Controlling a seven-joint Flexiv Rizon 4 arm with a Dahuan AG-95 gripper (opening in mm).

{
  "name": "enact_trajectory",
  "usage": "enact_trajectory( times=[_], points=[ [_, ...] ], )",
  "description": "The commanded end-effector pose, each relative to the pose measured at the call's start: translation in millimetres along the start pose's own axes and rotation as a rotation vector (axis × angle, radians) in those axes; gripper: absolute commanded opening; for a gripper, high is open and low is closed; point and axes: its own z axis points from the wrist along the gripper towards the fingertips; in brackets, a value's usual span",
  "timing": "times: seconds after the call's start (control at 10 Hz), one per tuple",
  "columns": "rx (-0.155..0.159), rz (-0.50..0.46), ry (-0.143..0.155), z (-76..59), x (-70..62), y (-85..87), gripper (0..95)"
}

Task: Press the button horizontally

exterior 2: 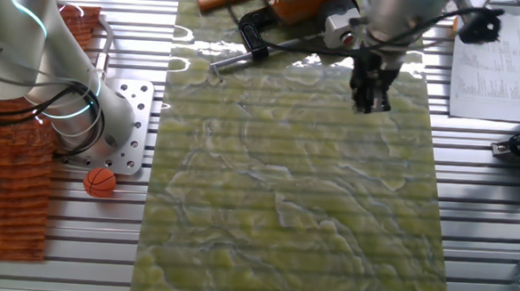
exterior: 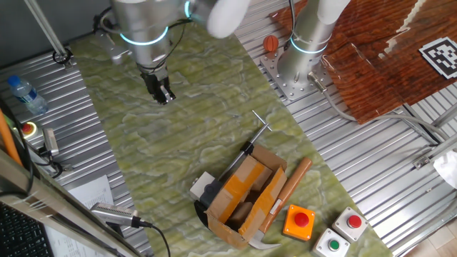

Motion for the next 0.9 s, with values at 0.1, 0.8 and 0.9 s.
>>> enact_trajectory(
  times=[0.1,0.8,0.9],
  points=[
    [-0.038,0.046,0.021,-11.1,13.0,-1.7,0.0],
    [-0.059,0.085,-0.032,-9.9,16.7,0.1,0.0],
    [-0.060,0.093,-0.029,-9.4,16.0,0.7,0.0]
  ],
)
